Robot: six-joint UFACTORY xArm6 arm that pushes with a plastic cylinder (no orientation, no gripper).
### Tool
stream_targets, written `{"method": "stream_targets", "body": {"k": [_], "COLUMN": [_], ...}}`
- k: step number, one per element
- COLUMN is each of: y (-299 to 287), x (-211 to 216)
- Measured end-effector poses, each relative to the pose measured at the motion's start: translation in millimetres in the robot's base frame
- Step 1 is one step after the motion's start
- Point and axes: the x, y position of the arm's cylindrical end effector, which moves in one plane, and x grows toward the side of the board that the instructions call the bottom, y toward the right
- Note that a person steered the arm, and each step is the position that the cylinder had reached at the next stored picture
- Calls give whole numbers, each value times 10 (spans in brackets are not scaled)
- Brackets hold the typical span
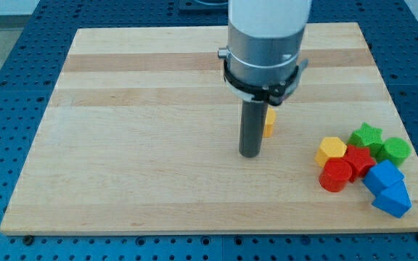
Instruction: Push the yellow heart left of the yellow hexagon
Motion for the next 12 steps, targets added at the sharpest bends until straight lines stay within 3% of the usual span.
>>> {"method": "stream_targets", "body": {"k": [5, 9, 12], "y": [-29, 343, 137], "x": [-898, -810, -779]}}
